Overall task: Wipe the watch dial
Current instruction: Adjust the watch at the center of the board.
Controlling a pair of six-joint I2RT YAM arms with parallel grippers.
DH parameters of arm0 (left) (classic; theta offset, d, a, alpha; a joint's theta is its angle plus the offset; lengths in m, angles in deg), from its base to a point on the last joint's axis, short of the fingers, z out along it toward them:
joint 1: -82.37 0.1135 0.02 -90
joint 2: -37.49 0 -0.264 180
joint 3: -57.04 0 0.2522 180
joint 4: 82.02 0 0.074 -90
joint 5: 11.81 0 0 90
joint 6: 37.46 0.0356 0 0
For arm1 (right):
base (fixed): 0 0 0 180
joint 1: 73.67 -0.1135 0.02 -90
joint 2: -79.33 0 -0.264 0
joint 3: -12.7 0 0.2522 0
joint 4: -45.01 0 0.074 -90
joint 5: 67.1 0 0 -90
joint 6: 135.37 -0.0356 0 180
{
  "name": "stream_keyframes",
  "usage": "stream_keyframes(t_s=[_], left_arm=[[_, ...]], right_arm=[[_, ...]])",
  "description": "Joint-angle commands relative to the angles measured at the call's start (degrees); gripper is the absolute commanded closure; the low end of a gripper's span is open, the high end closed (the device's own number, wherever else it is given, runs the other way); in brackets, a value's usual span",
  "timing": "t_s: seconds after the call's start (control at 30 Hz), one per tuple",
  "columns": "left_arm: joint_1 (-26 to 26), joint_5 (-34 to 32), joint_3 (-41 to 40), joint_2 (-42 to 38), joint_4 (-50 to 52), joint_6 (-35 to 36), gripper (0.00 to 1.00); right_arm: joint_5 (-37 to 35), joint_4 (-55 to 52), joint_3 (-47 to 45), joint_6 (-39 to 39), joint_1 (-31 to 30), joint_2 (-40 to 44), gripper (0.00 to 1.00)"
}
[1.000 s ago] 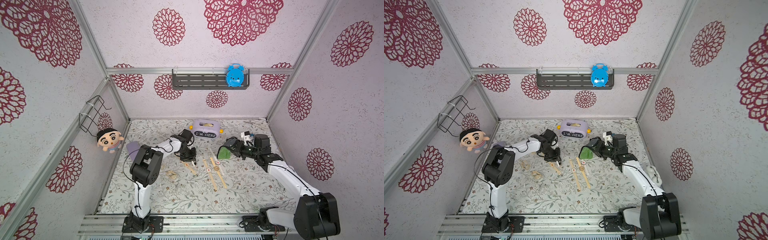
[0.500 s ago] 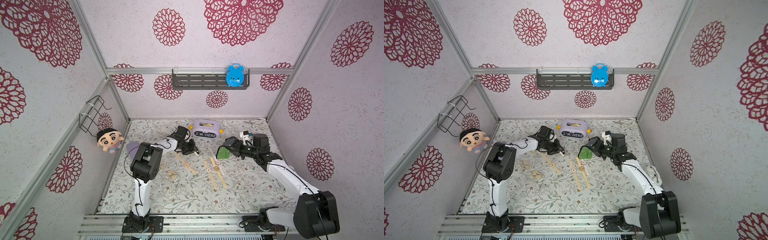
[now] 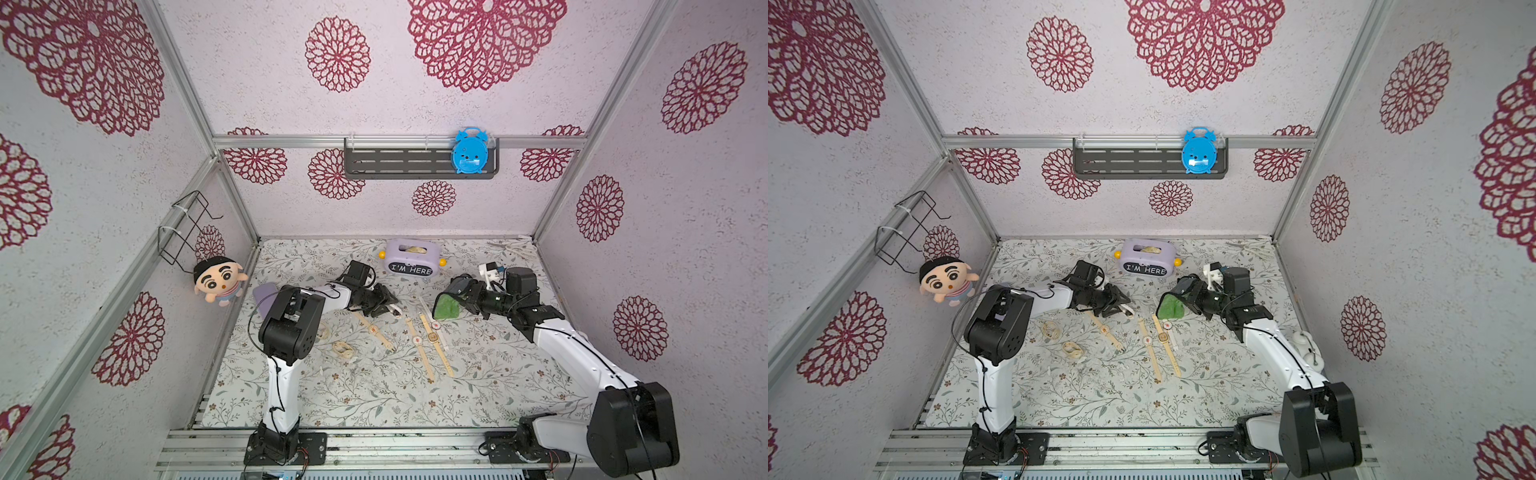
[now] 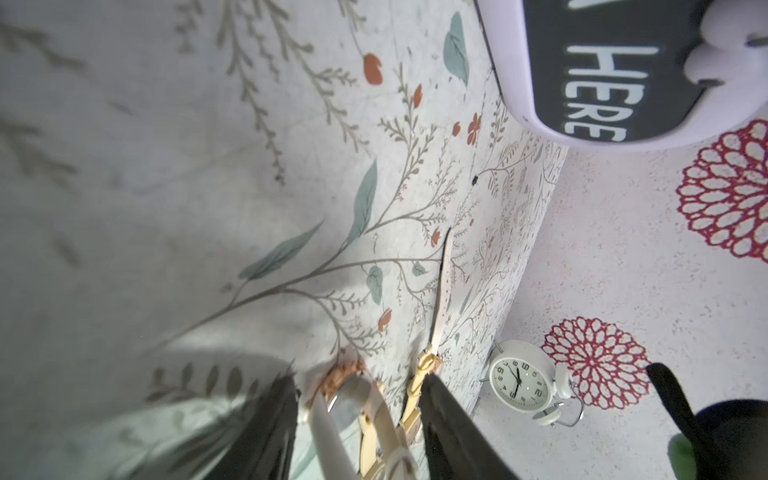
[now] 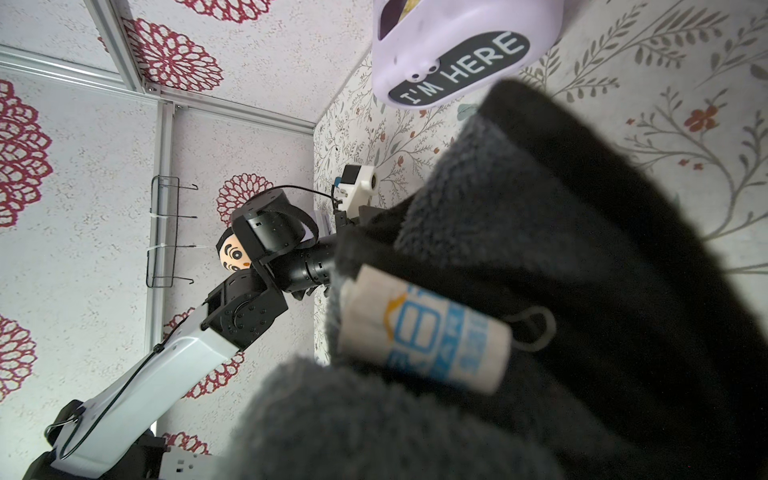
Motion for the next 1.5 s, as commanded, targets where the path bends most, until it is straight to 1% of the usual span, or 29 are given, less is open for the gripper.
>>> stream_keyframes(t_s=[0.0,0.1,0.13,0.17,0.2,0.23,0.27,0.4,0.5,0.57,0.7,0.77,0.87,0.97,1.07,1.17,1.23,1.37,1.47], left_arm=[[0.46,-4.44,-2.45,-1.05,5.43,0.93,0.35],[0.08,-6.26,-1.82,-3.05,8.53,2.02,0.29],[-0.19,-7.64,-1.0,-3.82,10.68,2.81,0.25],[-0.68,-9.92,0.14,-4.63,13.36,4.02,0.19],[-1.26,-11.66,1.15,-5.21,15.21,5.15,0.17],[-2.11,-13.88,2.29,-5.74,17.37,6.46,0.05],[-3.05,-16.18,3.52,-6.02,19.56,7.92,0.04],[-7.83,-24.09,7.3,-6.03,25.05,12.77,0.03],[-10.52,-25.24,8.23,-5.46,25.18,13.55,0.03],[-11.15,-24.77,8.86,-4.83,25.36,11.73,0.03],[-12.13,-28.99,8.7,-6.59,25.72,7.98,0.03],[-12.36,-30.28,8.31,-7.45,25.14,7.54,0.03],[-12.87,-32.46,9.65,-7.44,26.78,10.08,0.03],[-13.63,-34.17,11.95,-6.06,29.4,14.35,0.03],[-13.99,-34.17,12.57,-5.16,29.59,18.82,0.03],[-13.99,-33.13,12.71,-4.58,29.66,21.15,0.01],[-13.99,-32.75,12.75,-4.62,30.02,21.33,0.0],[-14.07,-31.04,12.14,-4.92,30.15,20.38,0.03],[-14.08,-31.3,11.74,-4.78,30.89,19.45,0.04]], right_arm=[[0.53,2.07,1.37,1.18,-0.29,1.65,1.0],[0.33,2.47,1.05,0.99,-0.24,1.76,1.0],[0.29,2.69,0.95,0.91,-0.24,1.79,1.0],[0.25,2.87,0.75,0.74,-0.27,1.81,1.0],[0.15,3.11,0.58,0.57,-0.29,1.79,1.0],[0.2,3.42,0.47,0.39,-0.24,1.75,1.0],[0.2,3.85,0.29,0.21,-0.28,1.81,1.0],[-0.01,4.45,-0.06,-0.15,-0.38,1.42,1.0],[-0.07,4.59,0.03,-0.25,-0.38,1.34,1.0],[-0.16,4.59,0.13,-0.36,-0.37,1.28,1.0],[-0.24,4.17,0.2,-0.12,-0.36,1.23,1.0],[-0.34,4.06,0.19,-0.12,-0.33,1.25,1.0],[-0.43,3.99,0.24,-0.16,-0.37,1.24,1.0],[-0.49,3.97,0.42,-0.16,-0.38,1.05,1.0],[-0.51,3.89,0.58,-0.17,-0.34,0.98,1.0],[-0.59,3.55,0.72,-0.08,-0.37,1.09,1.0],[-0.72,3.36,0.76,0.01,-0.38,1.12,1.0],[-0.81,3.18,0.61,0.19,-0.37,1.29,1.0],[-0.77,3.51,0.52,0.02,-0.33,1.04,1.0]])
